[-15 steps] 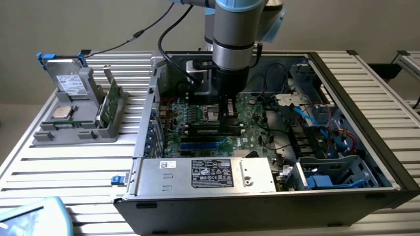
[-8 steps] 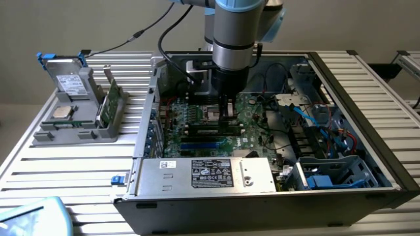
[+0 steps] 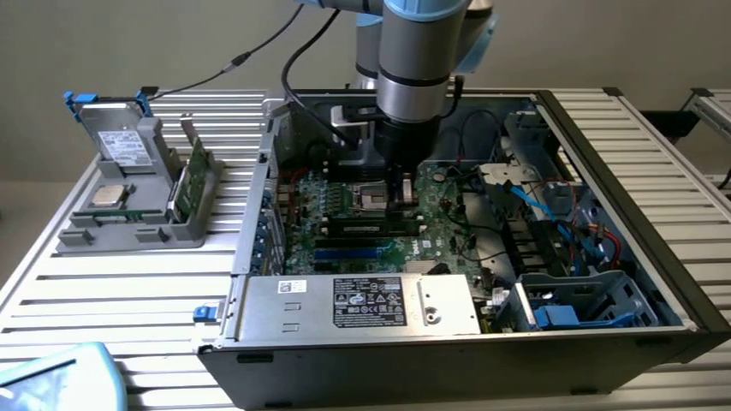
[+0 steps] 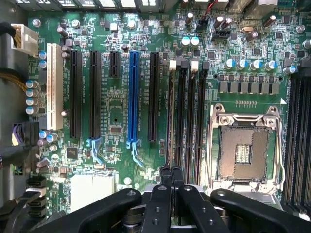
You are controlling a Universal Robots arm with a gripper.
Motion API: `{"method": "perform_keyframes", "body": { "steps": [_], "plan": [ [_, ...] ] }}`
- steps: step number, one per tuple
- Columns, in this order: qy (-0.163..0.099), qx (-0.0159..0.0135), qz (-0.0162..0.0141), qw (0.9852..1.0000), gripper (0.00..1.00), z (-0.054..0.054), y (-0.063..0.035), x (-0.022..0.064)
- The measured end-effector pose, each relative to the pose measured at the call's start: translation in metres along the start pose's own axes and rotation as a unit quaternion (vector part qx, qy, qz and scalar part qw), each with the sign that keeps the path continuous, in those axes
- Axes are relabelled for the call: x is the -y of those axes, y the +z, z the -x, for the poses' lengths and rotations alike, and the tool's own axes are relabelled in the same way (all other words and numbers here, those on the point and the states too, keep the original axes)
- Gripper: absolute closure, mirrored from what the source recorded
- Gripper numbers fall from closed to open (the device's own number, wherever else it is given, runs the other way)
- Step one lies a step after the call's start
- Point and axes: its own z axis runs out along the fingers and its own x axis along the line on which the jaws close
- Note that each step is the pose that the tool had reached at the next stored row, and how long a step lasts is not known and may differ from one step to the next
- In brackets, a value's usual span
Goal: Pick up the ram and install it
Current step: 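Press down the ram until it locks into place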
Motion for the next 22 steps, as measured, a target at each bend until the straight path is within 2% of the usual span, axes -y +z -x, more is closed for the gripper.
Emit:
{"method": "perform_keyframes", "body": {
  "steps": [22],
  "plan": [
    [-0.001, -0.0003, 0.0001, 1.0, 0.89, 0.0, 0.0114, 0.0011]
  ]
}}
